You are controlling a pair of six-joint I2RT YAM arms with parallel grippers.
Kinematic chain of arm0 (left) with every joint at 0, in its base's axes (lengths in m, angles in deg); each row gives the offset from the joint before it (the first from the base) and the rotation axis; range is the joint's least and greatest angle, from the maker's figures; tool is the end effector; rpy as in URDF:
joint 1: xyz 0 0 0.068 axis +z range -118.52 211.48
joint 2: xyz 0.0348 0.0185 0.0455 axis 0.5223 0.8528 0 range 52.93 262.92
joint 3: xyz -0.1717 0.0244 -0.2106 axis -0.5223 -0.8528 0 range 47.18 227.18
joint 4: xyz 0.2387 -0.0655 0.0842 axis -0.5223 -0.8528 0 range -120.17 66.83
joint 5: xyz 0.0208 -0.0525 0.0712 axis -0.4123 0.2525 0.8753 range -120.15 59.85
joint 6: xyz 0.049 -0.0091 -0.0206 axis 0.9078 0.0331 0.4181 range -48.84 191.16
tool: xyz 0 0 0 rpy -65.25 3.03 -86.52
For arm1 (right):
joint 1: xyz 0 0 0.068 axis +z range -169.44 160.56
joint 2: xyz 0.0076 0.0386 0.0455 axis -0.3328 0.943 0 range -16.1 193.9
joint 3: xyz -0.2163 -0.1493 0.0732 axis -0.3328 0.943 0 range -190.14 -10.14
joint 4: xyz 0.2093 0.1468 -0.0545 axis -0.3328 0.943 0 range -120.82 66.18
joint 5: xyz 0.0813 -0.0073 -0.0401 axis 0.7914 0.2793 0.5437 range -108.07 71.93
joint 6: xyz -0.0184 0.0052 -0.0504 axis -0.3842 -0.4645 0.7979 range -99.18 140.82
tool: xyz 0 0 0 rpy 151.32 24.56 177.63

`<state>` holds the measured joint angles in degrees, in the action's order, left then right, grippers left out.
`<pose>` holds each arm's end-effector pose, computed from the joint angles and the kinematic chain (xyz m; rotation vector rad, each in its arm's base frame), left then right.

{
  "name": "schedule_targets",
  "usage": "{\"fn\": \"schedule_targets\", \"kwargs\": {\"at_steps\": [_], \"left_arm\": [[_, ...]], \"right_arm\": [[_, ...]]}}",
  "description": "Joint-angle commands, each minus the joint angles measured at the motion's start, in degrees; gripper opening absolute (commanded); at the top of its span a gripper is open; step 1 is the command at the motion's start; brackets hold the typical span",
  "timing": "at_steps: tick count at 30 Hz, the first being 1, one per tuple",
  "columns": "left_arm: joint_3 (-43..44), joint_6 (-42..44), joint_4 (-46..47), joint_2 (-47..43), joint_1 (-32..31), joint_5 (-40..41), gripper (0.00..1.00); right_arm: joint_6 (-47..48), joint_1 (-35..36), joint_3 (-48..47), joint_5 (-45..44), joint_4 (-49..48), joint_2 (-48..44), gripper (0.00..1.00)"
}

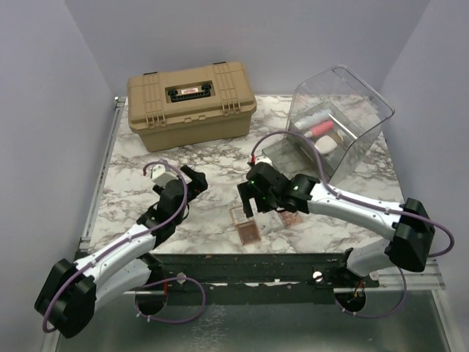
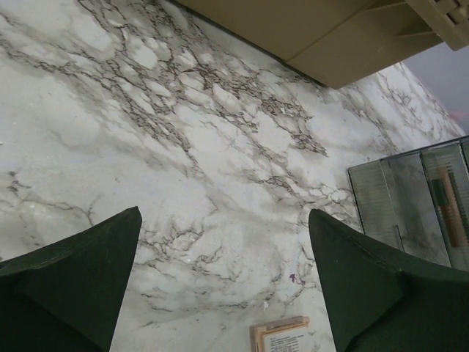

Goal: Organize the makeup
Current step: Pick up the makeup from the center of the board.

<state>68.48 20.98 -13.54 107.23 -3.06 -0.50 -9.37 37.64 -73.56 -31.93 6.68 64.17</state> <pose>0.1750 -0.0992 0.2031 -0.5930 1.8600 -0.4755 0.1651 0.2391 0.2719 -0.4881 2.4637 0.3359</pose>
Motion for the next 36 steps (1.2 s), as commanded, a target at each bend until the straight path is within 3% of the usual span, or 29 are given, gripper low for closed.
{"fn": "schedule_targets", "kwargs": {"at_steps": [1, 11, 28, 33, 36], "left_arm": [[-3.42, -2.52, -4.69, -5.04, 0.53, 3.98, 0.99], [-4.51, -3.74, -6.22, -7.16, 0.62, 4.7, 0.99], [-4.94, -4.48, -8.72, -10.09, 0.79, 7.09, 0.99], [-4.88, -5.26, -8.7, -10.02, 0.8, 7.24, 0.99], [-4.95, -5.78, -8.66, -9.78, 0.79, 7.22, 0.99]], "right_arm": [[-5.8, 0.49, 2.0, 3.13, -5.46, 3.05, 0.96], [-6.57, 0.58, -0.93, 7.35, -8.89, 14.81, 1.0], [-7.0, 1.41, -8.91, 0.05, -3.51, 28.18, 0.95], [-7.67, 1.54, -7.67, -1.1, -3.72, 28.32, 0.85], [-7.35, 1.54, -6.8, -1.22, -4.94, 26.93, 0.68]]}}
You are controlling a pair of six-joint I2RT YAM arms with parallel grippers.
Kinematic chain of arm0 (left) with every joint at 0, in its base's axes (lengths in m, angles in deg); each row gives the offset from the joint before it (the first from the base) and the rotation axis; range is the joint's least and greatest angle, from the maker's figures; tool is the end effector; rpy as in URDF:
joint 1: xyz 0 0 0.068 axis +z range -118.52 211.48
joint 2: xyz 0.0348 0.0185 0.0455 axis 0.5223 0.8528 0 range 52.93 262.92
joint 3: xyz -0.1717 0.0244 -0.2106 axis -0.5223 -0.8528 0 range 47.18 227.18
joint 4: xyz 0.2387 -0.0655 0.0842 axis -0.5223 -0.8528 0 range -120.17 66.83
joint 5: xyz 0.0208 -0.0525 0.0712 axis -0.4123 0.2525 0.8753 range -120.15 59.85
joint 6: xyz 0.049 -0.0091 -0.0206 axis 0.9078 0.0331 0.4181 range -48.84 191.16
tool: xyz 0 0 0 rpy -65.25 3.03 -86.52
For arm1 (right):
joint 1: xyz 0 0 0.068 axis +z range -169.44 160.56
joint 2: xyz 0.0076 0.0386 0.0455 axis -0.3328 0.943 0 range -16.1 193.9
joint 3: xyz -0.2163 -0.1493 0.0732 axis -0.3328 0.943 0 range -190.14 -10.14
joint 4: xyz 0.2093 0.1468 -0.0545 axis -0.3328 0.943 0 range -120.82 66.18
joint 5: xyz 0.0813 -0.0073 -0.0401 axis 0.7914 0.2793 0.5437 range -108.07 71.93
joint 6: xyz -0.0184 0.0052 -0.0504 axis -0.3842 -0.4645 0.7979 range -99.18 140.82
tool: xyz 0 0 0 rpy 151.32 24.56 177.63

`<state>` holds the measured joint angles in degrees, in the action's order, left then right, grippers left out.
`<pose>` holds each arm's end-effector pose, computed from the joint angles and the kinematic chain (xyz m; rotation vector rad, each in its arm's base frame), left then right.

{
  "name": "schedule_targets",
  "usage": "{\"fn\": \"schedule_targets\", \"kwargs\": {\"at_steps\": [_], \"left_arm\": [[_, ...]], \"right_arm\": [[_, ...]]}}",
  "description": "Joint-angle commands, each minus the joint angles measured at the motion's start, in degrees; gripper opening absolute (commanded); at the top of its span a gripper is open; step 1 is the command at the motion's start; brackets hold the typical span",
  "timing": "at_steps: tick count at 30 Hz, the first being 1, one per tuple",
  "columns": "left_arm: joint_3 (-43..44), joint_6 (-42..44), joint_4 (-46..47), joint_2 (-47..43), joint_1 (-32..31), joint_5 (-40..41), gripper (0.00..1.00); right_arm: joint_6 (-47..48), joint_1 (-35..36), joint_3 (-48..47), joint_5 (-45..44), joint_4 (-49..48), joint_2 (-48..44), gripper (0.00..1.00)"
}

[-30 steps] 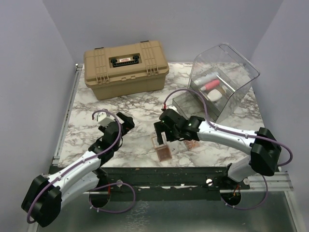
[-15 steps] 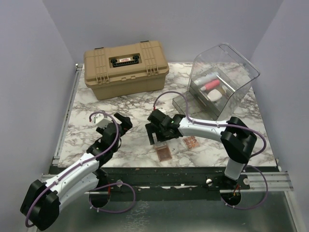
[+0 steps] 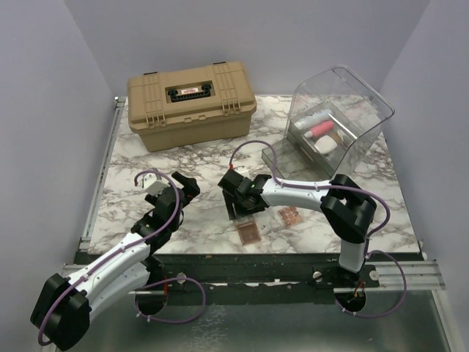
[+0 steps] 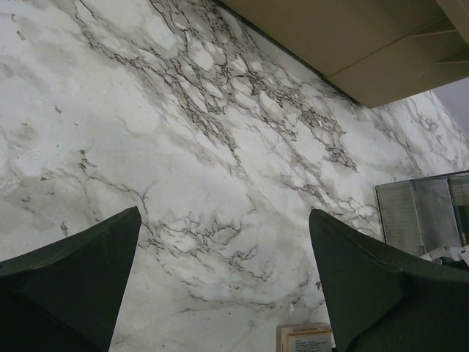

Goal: Organize the makeup
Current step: Pick up the makeup from the center of the board.

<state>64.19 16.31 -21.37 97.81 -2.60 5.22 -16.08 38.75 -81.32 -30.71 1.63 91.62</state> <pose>0.1524 -0.0783 0.1930 -0.7221 1.8207 -0.4024 0.2027 0.3118 0.1658 -0.4489 2.6921 0.1691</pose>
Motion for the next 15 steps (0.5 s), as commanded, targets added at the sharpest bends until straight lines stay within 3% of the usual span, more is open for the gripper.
{"fn": "schedule_targets", "kwargs": {"at_steps": [1, 3, 15], "left_arm": [[-0.67, -1.32, -0.84, -0.02, 0.38, 1.51, 0.99], [-0.6, -1.47, -0.41, 0.76, 0.34, 1.58, 0.99], [2.22, -1.4, 5.27, 9.72, 0.39, -5.2, 0.99]], "right_arm": [[-0.07, 0.43, 1.0, -2.27, -0.34, -1.38, 0.65], [0.8, 0.43, 1.39, -2.71, -1.69, -3.53, 0.59], [3.08, -1.51, -0.34, -16.7, -2.88, -11.01, 0.56]]}}
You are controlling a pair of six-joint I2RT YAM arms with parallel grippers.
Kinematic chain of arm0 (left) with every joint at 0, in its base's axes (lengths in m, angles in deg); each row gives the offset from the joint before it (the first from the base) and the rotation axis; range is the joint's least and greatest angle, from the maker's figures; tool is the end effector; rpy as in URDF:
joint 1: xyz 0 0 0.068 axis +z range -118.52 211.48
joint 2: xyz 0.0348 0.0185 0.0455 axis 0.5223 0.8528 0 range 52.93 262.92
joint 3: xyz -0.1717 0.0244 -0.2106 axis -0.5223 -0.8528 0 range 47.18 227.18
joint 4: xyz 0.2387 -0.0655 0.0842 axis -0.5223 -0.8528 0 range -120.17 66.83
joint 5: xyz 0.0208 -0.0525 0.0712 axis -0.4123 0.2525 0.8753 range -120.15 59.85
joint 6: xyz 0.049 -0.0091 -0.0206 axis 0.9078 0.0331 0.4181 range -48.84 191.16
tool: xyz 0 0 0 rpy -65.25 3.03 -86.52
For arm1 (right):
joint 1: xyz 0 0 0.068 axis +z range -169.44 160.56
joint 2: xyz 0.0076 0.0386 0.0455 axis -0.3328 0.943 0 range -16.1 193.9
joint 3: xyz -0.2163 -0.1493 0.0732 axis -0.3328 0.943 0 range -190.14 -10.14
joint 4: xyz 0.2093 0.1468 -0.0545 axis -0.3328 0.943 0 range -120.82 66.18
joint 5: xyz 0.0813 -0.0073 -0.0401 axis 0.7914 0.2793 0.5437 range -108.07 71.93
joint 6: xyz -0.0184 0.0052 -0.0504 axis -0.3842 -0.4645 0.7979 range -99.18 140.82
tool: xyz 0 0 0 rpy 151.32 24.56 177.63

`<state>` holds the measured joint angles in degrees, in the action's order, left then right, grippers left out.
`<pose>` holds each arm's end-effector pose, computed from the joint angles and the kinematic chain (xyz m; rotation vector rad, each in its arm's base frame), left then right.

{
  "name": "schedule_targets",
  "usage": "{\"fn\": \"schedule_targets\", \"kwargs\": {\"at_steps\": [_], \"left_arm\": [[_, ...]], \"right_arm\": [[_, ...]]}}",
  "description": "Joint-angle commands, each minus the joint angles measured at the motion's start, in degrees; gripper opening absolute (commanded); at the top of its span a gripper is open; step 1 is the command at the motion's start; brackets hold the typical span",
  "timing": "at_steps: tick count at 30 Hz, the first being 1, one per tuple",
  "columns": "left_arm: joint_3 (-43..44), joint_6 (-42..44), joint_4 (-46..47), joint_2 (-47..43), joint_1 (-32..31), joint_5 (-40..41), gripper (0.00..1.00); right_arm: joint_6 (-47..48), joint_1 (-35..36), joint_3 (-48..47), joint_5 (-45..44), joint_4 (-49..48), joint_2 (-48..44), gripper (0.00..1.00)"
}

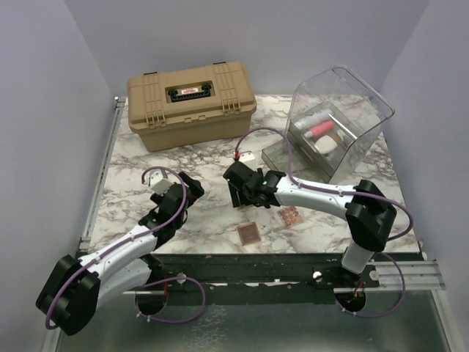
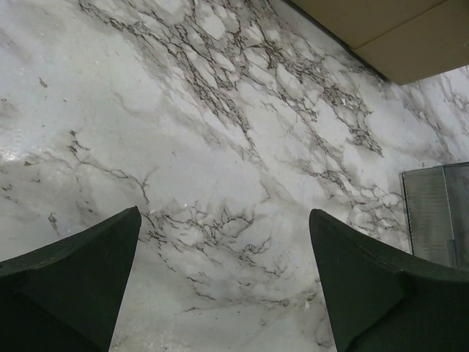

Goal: Organize the makeup
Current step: Pick up the makeup from the center of the board.

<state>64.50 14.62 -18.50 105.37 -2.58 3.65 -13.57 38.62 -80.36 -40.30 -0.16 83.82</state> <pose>0.1629 -0.0863 0.1784 -0.7295 1.8908 -0.3852 0.2024 0.2990 0.2114 -0.3867 2.4813 0.1381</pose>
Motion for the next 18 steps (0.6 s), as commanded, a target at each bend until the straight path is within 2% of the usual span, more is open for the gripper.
{"fn": "schedule_targets", "kwargs": {"at_steps": [1, 7, 13, 15, 18], "left_arm": [[1.93, 0.63, 2.73, 2.63, 0.4, -4.09, 0.99], [3.17, 4.12, 4.11, 3.82, 1.85, -6.27, 0.99], [4.06, 1.09, 6.37, 7.97, 2.33, -12.36, 0.99], [5.09, 2.71, 6.48, 8.8, 2.34, -14.95, 0.99], [7.98, 5.94, 3.28, 10.44, 2.4, -16.55, 0.99]], "right_arm": [[0.22, -2.49, -1.48, -7.04, -0.78, -3.85, 0.56], [3.99, -9.17, -2.63, -8.35, -0.69, -7.76, 0.56], [11.91, -14.03, -2.33, -12.55, -2.71, -6.26, 0.57], [15.79, -14.91, -2.26, -15.5, -4.86, -5.49, 0.57], [19.28, -16.76, -3.41, -14.94, -5.33, -4.45, 0.58]]}}
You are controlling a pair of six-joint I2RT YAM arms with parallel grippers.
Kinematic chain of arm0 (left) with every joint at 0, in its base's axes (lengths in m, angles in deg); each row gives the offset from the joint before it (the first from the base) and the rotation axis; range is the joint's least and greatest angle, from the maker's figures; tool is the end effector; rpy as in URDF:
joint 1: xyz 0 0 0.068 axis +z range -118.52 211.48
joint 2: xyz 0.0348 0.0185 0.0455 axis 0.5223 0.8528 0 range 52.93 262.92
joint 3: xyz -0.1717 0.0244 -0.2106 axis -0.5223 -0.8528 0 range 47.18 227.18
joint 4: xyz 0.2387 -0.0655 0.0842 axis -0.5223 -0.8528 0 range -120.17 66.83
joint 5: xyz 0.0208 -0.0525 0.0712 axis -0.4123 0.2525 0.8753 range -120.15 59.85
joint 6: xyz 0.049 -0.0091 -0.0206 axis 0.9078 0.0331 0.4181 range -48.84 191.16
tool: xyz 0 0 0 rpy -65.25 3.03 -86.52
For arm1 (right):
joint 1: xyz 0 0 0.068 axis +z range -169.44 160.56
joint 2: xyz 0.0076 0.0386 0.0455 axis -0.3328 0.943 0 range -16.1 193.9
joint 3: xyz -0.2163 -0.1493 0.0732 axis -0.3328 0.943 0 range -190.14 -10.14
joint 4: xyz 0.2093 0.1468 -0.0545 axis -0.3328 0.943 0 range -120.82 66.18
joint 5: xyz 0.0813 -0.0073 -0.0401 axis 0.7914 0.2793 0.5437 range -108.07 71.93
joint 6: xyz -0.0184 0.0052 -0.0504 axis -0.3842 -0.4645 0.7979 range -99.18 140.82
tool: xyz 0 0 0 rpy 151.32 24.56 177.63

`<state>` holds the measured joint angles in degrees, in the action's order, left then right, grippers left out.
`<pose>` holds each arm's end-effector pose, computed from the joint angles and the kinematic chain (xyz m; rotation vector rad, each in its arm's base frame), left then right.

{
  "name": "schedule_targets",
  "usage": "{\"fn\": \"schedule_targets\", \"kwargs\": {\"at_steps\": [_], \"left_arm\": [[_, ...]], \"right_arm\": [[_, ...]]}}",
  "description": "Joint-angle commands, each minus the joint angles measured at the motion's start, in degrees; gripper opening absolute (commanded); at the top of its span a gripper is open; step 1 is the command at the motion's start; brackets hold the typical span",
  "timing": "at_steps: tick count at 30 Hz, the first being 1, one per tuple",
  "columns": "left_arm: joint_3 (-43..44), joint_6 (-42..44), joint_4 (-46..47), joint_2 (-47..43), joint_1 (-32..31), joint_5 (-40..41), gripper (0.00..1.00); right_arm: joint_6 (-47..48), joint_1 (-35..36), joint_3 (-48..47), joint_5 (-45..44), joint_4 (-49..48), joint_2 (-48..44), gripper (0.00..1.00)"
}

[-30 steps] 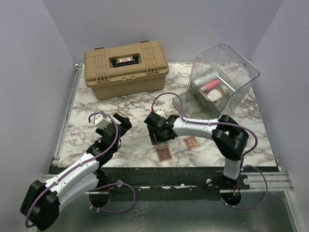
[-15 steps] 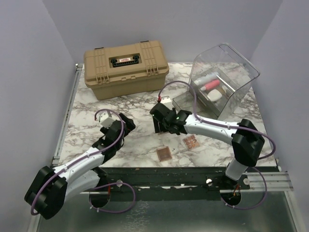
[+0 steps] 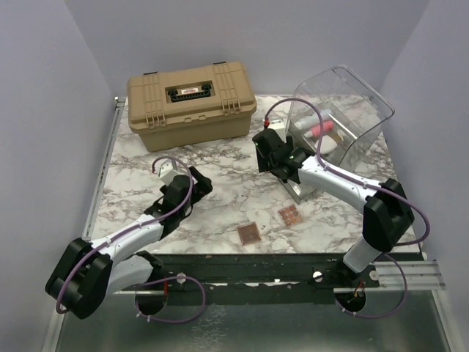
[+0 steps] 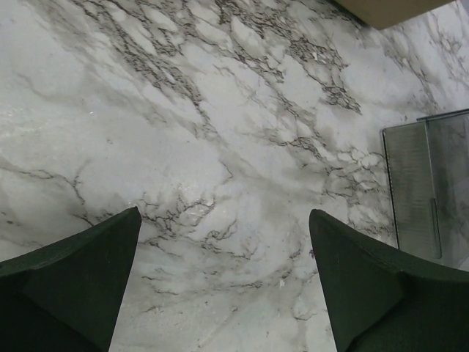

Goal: Organize the makeup
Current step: Pick up the makeup from the center of the board, then place the makeup in the drawer.

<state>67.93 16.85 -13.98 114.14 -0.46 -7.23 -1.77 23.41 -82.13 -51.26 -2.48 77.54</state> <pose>0.1850 -0.0991 0.1761 -0.6404 2.0079 -0.4955 0.2723 0.2259 0.2629 -0.1558 2.2642 -0.1219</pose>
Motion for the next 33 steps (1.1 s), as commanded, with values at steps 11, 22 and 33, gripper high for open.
{"fn": "schedule_targets", "kwargs": {"at_steps": [11, 22, 33], "left_arm": [[3.83, 1.15, -1.87, -0.34, 0.38, -6.4, 0.99], [2.51, 2.86, -4.49, -4.89, 0.64, -7.62, 0.99], [2.81, 2.89, -4.31, -3.72, 0.87, -8.22, 0.99]], "right_arm": [[26.32, -6.6, -1.45, -0.92, -9.86, 5.79, 0.6], [34.49, -8.69, -2.85, 2.86, -11.79, 12.21, 0.62], [39.64, -9.72, 1.11, 8.91, -14.41, 12.01, 0.66]]}}
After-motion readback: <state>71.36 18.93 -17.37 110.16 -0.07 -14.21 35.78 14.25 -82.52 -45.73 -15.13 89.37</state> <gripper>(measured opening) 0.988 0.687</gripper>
